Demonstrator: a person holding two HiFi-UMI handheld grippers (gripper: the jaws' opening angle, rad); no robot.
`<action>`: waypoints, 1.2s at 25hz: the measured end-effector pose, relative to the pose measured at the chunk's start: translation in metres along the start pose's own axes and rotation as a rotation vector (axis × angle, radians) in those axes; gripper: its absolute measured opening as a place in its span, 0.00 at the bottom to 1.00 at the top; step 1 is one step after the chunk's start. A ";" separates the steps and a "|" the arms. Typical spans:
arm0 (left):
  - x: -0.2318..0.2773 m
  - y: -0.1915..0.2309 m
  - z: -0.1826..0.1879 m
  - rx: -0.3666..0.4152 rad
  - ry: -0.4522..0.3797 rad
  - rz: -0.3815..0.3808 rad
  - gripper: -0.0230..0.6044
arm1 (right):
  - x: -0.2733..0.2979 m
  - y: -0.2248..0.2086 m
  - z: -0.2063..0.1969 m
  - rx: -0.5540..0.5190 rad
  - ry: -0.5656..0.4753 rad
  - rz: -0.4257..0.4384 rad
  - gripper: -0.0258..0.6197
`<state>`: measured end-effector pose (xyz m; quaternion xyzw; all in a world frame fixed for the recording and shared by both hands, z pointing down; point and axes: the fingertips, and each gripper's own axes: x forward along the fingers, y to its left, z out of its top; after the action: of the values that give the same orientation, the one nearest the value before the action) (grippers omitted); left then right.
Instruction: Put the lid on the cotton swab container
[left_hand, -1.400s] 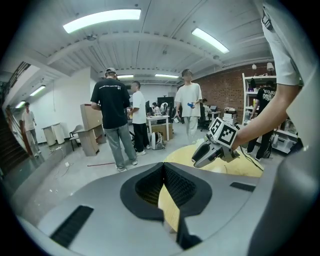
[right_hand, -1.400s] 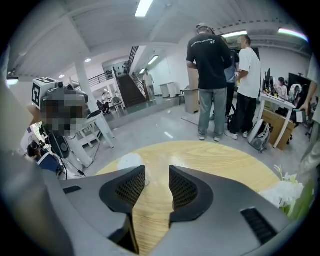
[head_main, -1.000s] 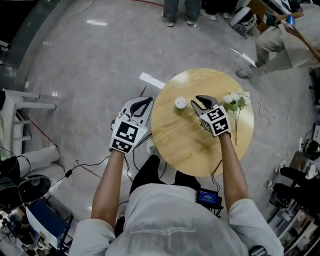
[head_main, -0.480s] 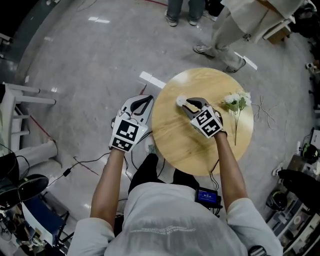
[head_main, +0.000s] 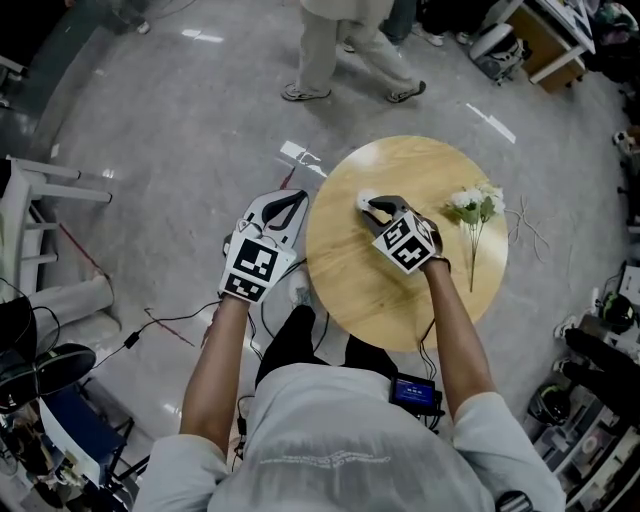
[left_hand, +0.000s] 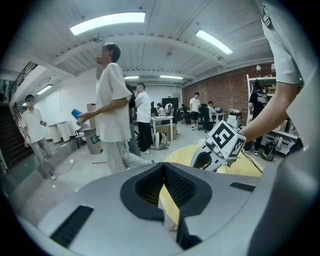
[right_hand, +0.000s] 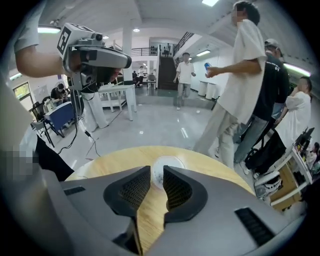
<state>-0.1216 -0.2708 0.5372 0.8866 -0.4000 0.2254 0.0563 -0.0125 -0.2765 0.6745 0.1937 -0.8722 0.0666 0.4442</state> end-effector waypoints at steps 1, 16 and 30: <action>-0.001 0.000 -0.001 -0.001 0.000 0.000 0.06 | 0.001 0.000 0.000 0.003 0.009 0.000 0.20; -0.016 -0.015 0.002 -0.005 -0.027 0.001 0.06 | -0.004 0.002 0.001 0.117 0.018 -0.010 0.21; -0.049 0.020 0.109 0.089 -0.222 0.054 0.06 | -0.214 -0.062 0.104 0.205 -0.418 -0.421 0.08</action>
<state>-0.1259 -0.2810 0.4160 0.8966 -0.4170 0.1449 -0.0339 0.0481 -0.3039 0.4375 0.4234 -0.8741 0.0197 0.2375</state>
